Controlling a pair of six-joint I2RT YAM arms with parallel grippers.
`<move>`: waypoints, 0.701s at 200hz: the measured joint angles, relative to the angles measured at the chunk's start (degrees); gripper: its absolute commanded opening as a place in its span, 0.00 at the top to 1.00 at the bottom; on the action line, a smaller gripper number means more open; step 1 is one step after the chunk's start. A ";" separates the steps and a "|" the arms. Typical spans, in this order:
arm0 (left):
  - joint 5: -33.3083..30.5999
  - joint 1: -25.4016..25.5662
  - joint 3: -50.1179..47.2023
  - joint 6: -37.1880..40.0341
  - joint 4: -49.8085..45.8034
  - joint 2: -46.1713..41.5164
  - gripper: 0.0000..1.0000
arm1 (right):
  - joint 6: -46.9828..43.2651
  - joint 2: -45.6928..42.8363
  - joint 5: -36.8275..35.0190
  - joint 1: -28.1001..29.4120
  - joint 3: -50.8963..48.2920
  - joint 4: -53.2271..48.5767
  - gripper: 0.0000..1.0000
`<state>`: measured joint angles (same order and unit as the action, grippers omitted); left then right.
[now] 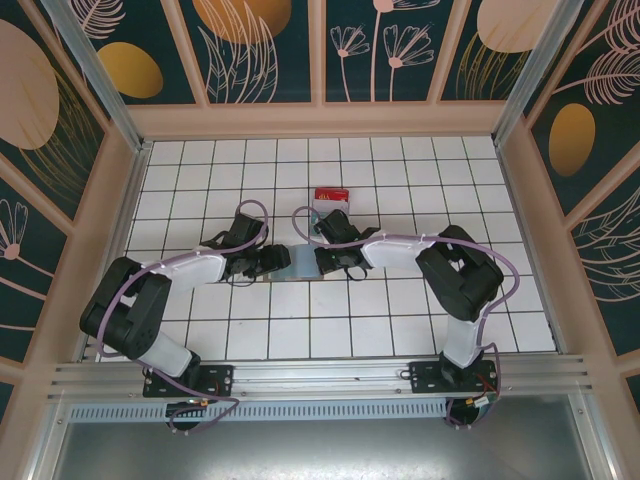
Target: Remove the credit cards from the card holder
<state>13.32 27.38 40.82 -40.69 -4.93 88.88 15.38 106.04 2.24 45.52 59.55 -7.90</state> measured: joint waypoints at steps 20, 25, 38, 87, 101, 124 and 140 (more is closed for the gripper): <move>1.09 -0.07 0.00 -0.02 1.27 0.44 0.35 | 0.00 0.00 0.00 0.00 0.00 -0.02 0.94; 1.42 -0.07 0.00 -0.04 1.68 0.57 0.34 | 0.00 0.00 0.00 0.00 0.00 0.00 0.94; 2.56 -0.07 0.02 -0.07 2.86 0.94 0.33 | 0.00 0.00 0.00 0.00 0.00 -0.02 0.94; 6.25 0.00 0.33 -0.28 5.29 2.27 0.31 | 0.02 0.04 0.00 0.00 0.04 -0.02 0.94; 6.88 0.13 0.63 -0.26 5.40 2.64 0.30 | 0.02 0.04 0.00 0.00 0.09 -0.02 0.94; 7.28 0.39 0.98 -0.28 5.35 2.78 0.27 | 0.00 0.07 0.00 0.00 0.09 -0.02 0.94; 7.32 0.44 1.05 -0.24 5.35 2.78 0.23 | 0.07 0.11 -0.02 -0.02 0.09 -0.02 0.90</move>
<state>20.64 27.81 41.87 -40.93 0.43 91.66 15.44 106.15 2.22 45.50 59.64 -7.92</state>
